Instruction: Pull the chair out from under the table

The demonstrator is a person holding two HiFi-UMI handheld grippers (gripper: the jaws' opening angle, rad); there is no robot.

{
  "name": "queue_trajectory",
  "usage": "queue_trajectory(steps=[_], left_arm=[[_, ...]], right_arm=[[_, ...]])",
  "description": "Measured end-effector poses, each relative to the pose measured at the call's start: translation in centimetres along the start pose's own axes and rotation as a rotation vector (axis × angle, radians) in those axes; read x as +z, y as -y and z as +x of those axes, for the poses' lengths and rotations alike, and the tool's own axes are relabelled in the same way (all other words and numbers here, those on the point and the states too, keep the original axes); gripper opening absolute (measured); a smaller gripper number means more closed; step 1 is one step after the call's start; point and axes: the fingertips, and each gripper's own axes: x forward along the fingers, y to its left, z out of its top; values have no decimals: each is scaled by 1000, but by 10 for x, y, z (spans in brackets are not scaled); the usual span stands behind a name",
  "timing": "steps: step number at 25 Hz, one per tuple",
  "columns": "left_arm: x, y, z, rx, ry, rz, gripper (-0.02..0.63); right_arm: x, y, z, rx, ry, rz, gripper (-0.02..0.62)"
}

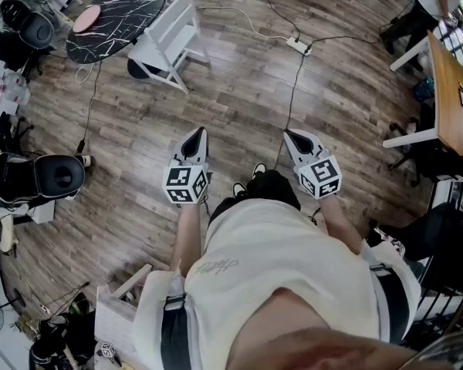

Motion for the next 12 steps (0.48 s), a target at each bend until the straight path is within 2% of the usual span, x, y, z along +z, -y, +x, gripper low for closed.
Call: queue_trajectory(steps=[12], left_arm=[[12, -7, 4, -9, 28, 13, 20]], right_arm=[[16, 0, 19, -13, 32, -30, 5]])
